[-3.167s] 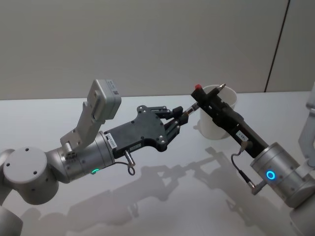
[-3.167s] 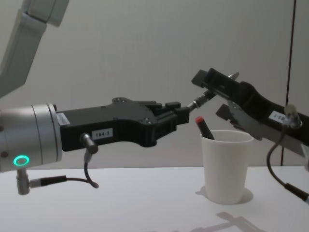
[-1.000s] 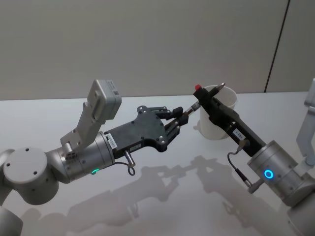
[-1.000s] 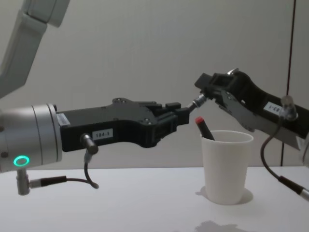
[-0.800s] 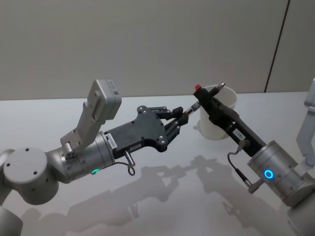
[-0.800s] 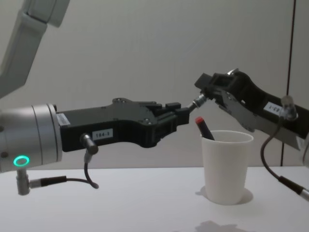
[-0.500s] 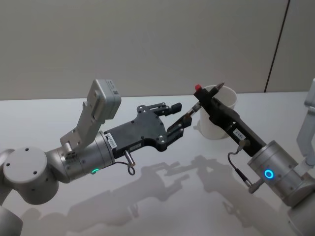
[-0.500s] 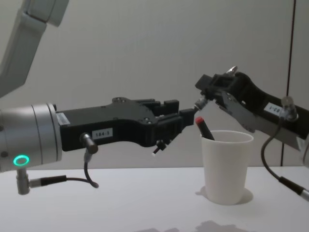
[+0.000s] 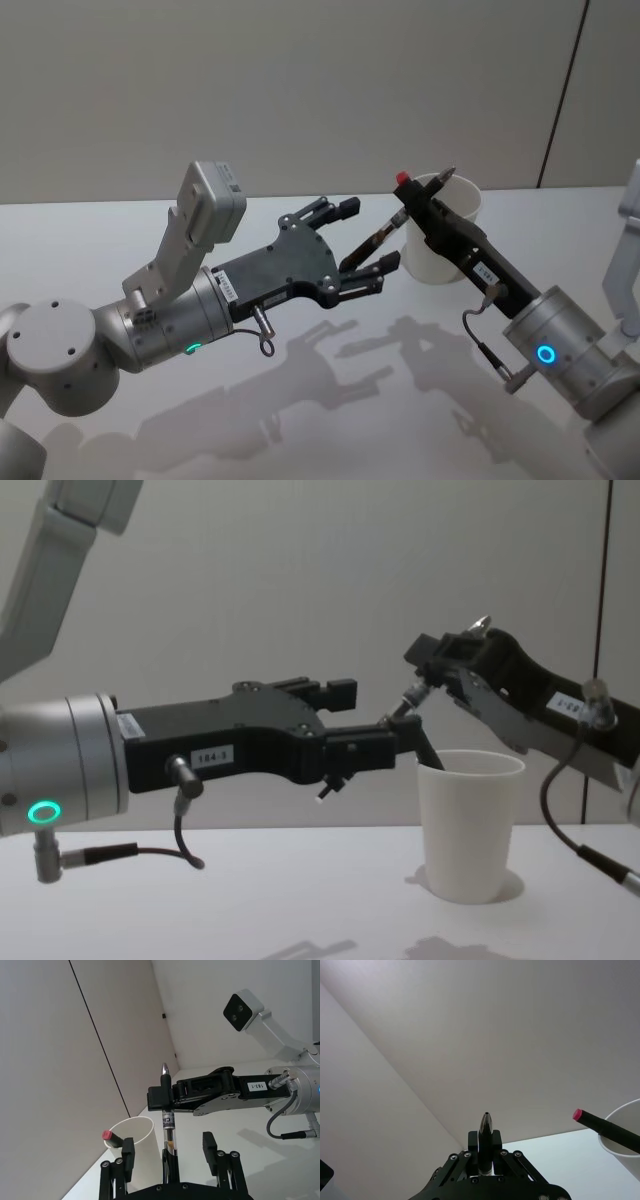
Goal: Place the pen into the pen holder.
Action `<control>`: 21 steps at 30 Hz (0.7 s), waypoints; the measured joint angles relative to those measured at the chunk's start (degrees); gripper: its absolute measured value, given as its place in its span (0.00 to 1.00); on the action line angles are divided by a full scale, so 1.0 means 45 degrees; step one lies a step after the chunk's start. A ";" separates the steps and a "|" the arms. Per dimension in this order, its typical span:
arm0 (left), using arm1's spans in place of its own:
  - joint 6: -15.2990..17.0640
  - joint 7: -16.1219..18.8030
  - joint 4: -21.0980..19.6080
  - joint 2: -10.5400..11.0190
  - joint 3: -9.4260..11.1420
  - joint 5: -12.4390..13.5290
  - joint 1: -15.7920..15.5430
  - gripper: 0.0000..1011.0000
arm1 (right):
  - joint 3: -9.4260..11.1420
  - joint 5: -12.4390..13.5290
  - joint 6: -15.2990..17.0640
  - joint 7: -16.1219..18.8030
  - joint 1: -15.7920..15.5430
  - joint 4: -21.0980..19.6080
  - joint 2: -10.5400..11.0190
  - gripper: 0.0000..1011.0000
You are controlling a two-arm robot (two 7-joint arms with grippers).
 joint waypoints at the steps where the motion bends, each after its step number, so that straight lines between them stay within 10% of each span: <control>1: 0.0001 0.0000 0.0000 0.0000 0.0000 0.0000 0.0000 0.84 | 0.0000 -0.0001 0.0000 -0.0001 0.0000 -0.0001 0.0000 0.14; 21: 0.0008 0.0000 0.0000 0.0000 0.0001 0.0001 0.0000 0.99 | 0.0130 -0.0874 -0.0412 0.0020 0.0164 -0.0080 0.0276 0.14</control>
